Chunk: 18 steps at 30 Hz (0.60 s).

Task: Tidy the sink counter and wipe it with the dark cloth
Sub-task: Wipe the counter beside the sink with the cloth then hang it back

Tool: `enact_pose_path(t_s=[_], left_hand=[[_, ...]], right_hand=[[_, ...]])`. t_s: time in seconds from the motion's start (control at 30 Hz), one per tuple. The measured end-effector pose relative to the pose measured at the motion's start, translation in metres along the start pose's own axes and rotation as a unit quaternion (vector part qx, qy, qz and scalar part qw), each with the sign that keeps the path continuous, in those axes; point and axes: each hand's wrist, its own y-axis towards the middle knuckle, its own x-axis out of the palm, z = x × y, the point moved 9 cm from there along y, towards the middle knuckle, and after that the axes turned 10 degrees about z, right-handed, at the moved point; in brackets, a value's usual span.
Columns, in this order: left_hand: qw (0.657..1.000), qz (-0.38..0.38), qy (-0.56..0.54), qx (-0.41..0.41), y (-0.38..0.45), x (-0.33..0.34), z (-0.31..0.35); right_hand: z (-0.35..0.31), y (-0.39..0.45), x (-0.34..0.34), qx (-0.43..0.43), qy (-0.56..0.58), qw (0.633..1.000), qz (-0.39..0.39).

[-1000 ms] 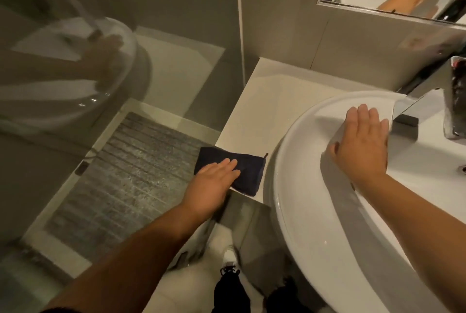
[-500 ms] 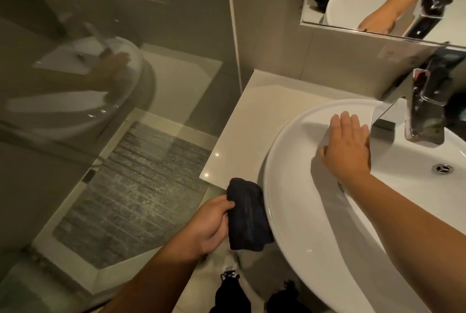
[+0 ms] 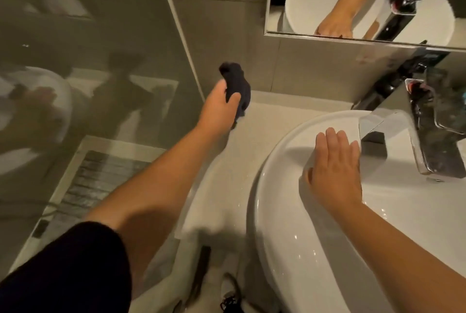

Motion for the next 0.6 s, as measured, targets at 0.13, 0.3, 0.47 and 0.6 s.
enact_pose_path(t_s=[0.13,0.3,0.47,0.6], left_hand=[[0.88,-0.229,0.293,0.296,0.009,0.12,0.018],[0.751,-0.342,0.385,0.413,-0.009,0.18,-0.013],[0.793,-0.328,0.349,0.376,-0.026,0.157,-0.024],[0.833,-0.311,0.313,0.334,-0.067,0.12,-0.043]], right_hand=[[0.001,0.001,0.005,0.015,-0.007,1.0,0.023],[0.001,0.003,0.007,0.014,-0.006,0.997,0.069],[0.001,0.002,0.008,0.003,-0.004,0.997,0.076],[0.001,0.002,0.008,0.003,0.006,0.999,0.036]])
